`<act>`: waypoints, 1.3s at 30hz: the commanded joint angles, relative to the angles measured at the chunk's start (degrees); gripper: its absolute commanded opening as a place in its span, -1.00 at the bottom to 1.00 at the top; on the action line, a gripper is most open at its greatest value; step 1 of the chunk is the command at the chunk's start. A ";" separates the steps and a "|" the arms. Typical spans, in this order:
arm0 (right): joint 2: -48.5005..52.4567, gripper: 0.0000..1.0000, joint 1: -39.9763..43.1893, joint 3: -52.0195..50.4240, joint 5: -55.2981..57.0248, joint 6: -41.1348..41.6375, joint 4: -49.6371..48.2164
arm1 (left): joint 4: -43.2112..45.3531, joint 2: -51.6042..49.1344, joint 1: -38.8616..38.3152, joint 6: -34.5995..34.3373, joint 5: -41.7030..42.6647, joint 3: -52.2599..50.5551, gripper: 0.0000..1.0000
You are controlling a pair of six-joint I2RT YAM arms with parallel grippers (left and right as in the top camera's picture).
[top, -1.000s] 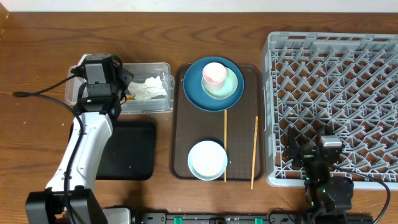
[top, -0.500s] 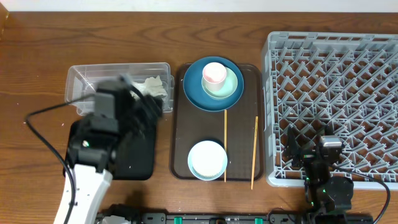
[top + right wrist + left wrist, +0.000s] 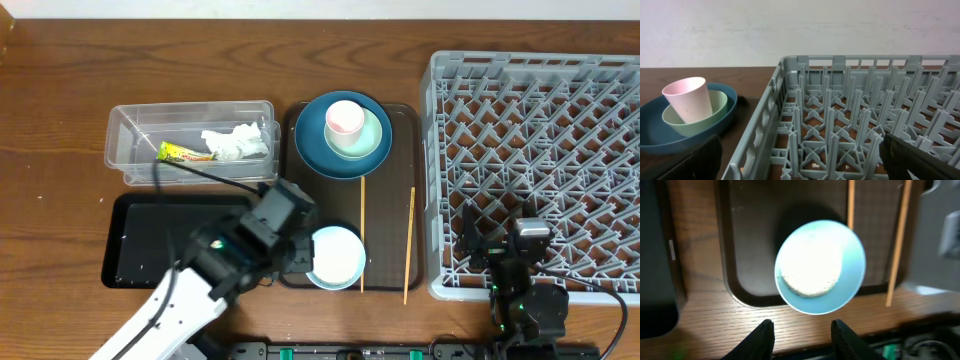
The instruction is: Sort waste into correct bins and load items into the dishwasher rack
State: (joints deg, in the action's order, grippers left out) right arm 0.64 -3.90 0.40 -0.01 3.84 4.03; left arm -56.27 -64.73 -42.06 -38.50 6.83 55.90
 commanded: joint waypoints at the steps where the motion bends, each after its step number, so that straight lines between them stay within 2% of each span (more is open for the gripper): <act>1: -0.31 0.98 -0.50 -0.11 -0.02 -0.26 0.24 | -0.33 -3.87 -2.45 0.98 -4.81 -0.79 -0.18; 8: -0.31 0.98 -0.50 -0.11 0.00 -0.26 0.26 | 0.72 -14.64 -3.23 1.14 -6.93 -1.38 -0.18; 17: -0.31 0.99 -0.50 -0.11 0.00 -0.26 0.24 | 4.07 -24.92 -3.23 5.07 -6.88 -1.38 -0.19; 22: -0.31 0.98 -0.50 -0.11 0.00 -0.26 0.24 | 6.10 -26.47 -3.23 6.86 -7.06 -1.38 -0.18; 26: -0.31 0.99 -0.50 -0.11 0.00 -0.26 0.24 | 7.98 -26.69 -3.23 6.75 -8.61 -1.38 -0.27; 34: -0.31 0.98 -0.50 -0.11 0.00 -0.26 0.24 | 8.09 -26.69 -3.23 6.78 -12.72 -1.64 -0.28; 39: -0.31 0.98 -0.50 -0.11 0.00 -0.26 0.24 | 10.21 -26.69 -3.23 6.75 -12.70 -3.58 -0.42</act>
State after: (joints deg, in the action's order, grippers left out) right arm 0.64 -3.90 0.40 -0.01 3.84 4.05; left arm -46.41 -90.83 -45.12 -32.32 -4.29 54.00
